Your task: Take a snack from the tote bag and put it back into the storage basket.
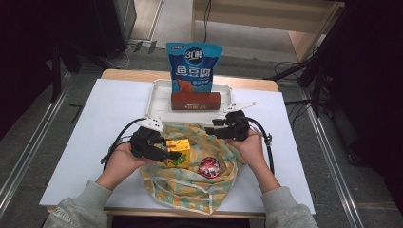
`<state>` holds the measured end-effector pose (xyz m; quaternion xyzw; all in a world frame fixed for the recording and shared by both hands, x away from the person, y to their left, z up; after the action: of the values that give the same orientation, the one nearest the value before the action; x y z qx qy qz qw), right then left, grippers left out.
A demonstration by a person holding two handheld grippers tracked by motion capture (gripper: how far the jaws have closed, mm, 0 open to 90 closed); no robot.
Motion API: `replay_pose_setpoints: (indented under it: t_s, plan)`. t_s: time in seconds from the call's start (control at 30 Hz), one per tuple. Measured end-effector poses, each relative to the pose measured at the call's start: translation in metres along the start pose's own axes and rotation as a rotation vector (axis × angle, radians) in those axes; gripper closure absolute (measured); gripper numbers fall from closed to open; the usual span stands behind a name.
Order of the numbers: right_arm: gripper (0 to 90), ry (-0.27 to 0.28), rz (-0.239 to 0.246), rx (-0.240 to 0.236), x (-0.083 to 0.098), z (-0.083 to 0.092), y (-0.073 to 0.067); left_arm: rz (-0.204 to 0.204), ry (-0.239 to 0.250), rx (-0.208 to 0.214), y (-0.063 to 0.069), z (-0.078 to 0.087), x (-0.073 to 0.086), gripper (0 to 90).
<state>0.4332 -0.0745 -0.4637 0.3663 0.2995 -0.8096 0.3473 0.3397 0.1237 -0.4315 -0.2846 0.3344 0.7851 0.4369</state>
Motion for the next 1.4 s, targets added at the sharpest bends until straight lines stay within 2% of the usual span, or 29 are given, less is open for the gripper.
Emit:
replay_pose_setpoints:
  t_s: [0.07, 0.47, 0.93, 1.4]
  plan:
    - [45.8, 0.001, -0.004, 0.0, 0.0, 0.0, 0.0, 0.002, 0.009, 0.006, 0.001, 0.003, -0.001, 49.2]
    - [45.5, 0.006, -0.002, -0.002, -0.001, 0.003, 0.0, 0.006, 0.022, -0.044, -0.007, 0.018, -0.003, 49.2]
    - [45.2, 0.012, 0.002, -0.015, 0.0, 0.008, -0.005, 0.006, 0.029, -0.046, -0.007, 0.028, -0.007, 49.3]
    - [44.3, 0.008, 0.011, -0.026, 0.002, 0.011, -0.01, 0.024, 0.039, -0.062, -0.007, 0.043, -0.012, 49.4]
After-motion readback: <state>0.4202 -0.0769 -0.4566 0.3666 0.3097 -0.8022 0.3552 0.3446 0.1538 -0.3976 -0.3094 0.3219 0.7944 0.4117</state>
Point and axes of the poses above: each handheld gripper's, and its own axes: z roughly backward along the jaws, x roughly out of its underside, y roughly to its right, the point moved 7 cm from there along -z, roughly forward along the jaws, and after that the axes turned 3 degrees about y, right-handed, at the moved point
